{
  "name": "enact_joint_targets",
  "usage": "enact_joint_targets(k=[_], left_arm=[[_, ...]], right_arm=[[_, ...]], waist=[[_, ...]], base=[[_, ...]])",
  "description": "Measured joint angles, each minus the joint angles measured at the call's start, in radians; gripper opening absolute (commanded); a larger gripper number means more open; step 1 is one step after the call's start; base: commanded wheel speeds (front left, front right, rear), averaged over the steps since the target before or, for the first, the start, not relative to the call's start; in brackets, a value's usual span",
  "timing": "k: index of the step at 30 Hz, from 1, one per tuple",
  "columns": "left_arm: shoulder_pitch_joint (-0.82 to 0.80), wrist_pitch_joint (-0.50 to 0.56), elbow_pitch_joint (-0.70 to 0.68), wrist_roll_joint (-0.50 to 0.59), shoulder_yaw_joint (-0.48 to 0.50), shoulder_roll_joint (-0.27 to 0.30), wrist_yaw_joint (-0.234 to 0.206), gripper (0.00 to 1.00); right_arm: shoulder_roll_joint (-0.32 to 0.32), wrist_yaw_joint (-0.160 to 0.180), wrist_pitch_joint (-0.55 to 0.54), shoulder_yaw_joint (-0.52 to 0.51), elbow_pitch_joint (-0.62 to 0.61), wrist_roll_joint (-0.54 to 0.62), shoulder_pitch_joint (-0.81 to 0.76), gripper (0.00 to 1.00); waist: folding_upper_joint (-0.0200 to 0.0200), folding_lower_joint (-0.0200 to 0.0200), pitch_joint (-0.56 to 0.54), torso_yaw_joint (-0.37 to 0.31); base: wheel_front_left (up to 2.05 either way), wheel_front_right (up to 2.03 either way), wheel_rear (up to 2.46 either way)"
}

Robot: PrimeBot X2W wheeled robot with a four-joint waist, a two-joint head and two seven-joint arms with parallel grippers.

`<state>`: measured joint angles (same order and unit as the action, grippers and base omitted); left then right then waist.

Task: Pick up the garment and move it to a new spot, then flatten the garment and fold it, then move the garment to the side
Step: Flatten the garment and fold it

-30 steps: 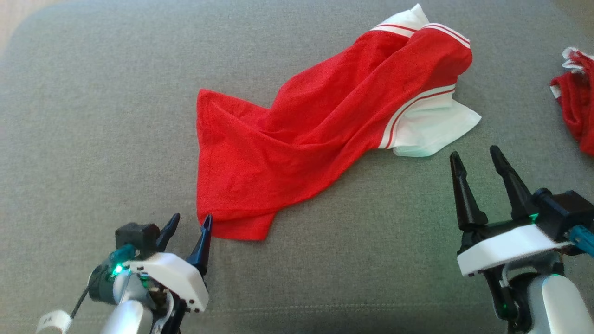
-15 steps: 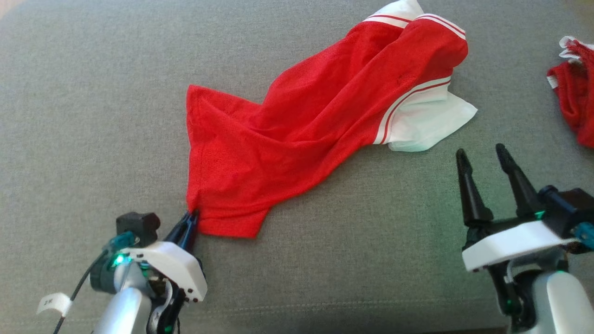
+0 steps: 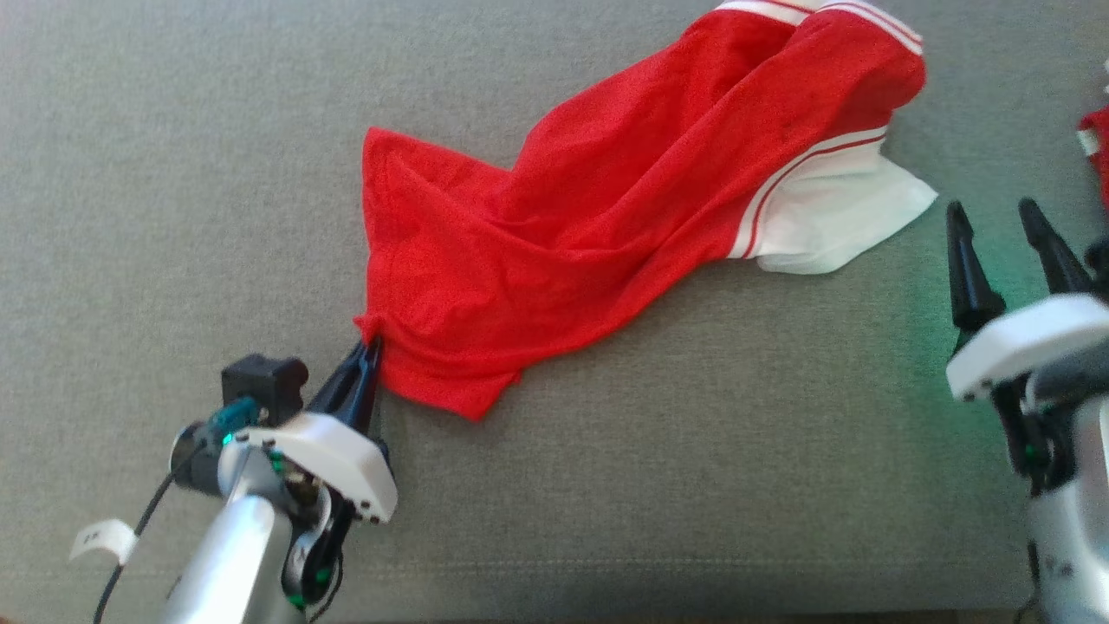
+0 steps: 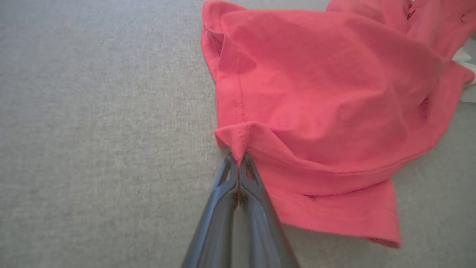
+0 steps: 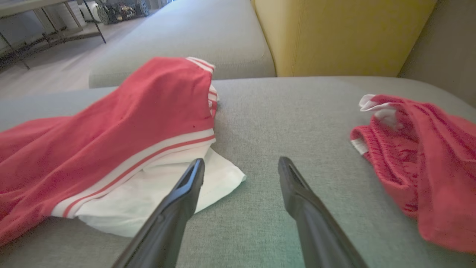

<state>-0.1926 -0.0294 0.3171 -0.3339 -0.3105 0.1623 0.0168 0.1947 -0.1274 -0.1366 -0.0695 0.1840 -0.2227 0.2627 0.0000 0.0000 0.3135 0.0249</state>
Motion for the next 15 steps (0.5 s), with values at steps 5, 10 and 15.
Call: enact_joint_targets(k=[5, 10, 15], left_arm=[[-0.040, -0.012, -0.002, 0.007, -0.004, -0.002, 0.001, 0.00], [-0.039, -0.035, 0.010, 0.007, -0.005, -0.002, 0.001, 0.00], [-0.039, -0.044, 0.009, 0.007, -0.005, -0.002, -0.001, 0.00]], right_arm=[[0.040, 0.000, -0.036, 0.050, 0.175, -0.006, 0.122, 1.00], [0.042, 0.000, -0.085, 0.083, 0.315, -0.006, 0.171, 1.00], [0.043, 0.000, -0.084, 0.092, 0.367, -0.023, 0.209, 1.00]], waist=[[0.0000, 0.0000, 0.027, 0.032], [0.0000, 0.0000, 0.030, 0.048], [0.0000, 0.0000, 0.029, 0.043]], base=[[0.00, 0.00, 0.00], [0.00, 0.00, 0.00], [0.00, 0.00, 0.00]])
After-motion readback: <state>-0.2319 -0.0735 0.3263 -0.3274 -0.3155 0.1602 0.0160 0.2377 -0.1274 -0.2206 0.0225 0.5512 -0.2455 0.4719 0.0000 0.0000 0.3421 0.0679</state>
